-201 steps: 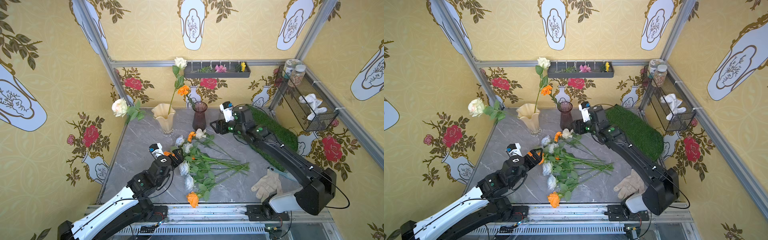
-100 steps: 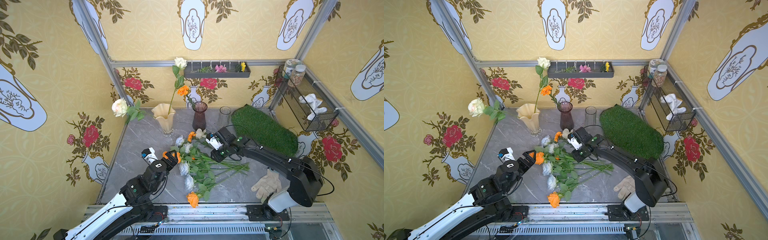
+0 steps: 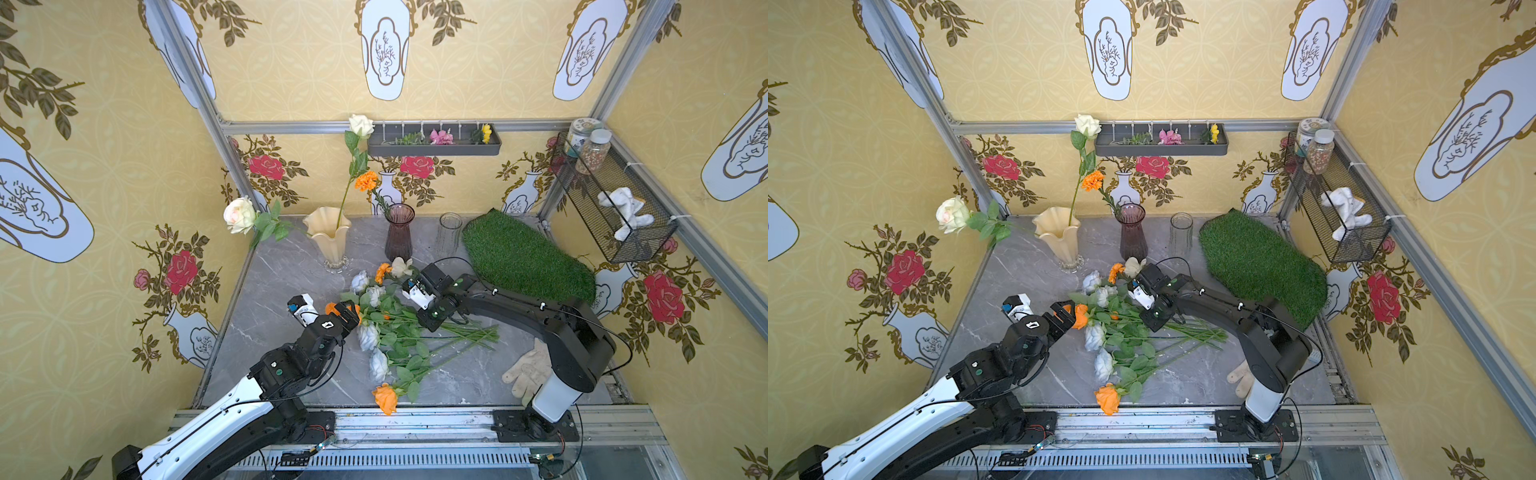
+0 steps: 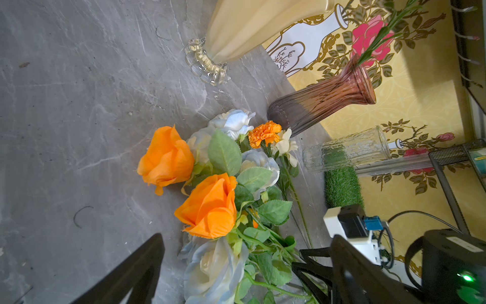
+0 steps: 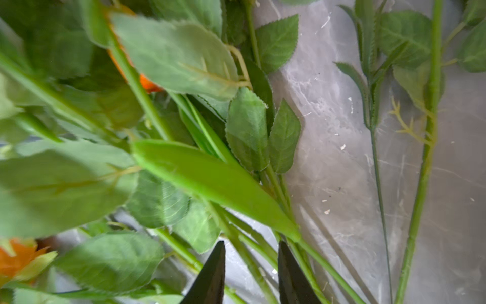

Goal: Arrange the flowers in different vases according to their colors
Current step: Pick up the flower at the center of the board.

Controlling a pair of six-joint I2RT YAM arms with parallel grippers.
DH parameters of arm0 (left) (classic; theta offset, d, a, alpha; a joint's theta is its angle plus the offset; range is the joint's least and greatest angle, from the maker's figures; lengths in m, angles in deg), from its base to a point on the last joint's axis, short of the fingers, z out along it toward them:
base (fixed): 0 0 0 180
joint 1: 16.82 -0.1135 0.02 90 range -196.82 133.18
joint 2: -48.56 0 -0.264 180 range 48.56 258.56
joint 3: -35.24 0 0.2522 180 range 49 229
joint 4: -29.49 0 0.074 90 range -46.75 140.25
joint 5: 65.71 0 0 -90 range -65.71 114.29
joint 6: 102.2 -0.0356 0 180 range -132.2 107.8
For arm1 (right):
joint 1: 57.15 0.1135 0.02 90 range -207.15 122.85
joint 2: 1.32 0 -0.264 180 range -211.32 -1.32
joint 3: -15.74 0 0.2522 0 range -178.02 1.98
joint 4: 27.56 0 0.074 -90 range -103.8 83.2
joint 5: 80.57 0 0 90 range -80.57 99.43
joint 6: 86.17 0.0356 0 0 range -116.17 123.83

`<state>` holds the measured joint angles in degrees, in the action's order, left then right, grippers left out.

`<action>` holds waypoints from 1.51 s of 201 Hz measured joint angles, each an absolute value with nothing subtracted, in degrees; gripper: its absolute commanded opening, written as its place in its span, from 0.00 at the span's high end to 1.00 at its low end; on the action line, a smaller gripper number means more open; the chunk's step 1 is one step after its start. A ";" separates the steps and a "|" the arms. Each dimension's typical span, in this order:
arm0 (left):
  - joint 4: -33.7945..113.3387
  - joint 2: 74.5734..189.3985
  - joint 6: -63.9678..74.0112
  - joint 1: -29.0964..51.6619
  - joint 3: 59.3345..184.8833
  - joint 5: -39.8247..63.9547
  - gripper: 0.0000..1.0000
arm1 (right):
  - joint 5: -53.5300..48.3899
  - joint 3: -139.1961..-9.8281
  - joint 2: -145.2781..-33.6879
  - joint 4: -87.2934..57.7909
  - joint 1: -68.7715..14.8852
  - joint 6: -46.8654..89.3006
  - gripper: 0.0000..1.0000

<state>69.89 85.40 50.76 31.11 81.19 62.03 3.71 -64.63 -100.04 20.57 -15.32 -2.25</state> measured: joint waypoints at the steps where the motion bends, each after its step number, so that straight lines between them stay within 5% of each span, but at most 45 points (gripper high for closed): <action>1: 69.89 85.40 50.76 31.11 81.17 62.03 0.00 | 3.71 -64.65 -100.12 20.55 -15.32 -2.25 0.66; 48: 69.80 85.55 50.56 31.11 81.12 62.14 0.00 | 3.71 -66.55 -102.83 20.94 -15.28 -3.87 0.88; 101: 69.69 87.23 50.28 31.11 81.60 62.23 0.00 | 3.65 -68.22 -101.39 21.95 -15.26 -5.25 1.00; 220: 69.45 86.12 50.19 31.11 81.65 62.27 0.00 | 4.78 -69.13 -88.21 17.90 -17.60 -6.21 1.00; 303: 69.41 86.49 50.28 31.11 81.49 62.29 0.00 | 2.69 -66.53 -78.05 -9.29 -25.92 1.55 1.00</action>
<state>69.41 86.49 50.28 31.11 81.49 62.29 2.69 -66.53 -78.05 -9.29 -25.92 1.55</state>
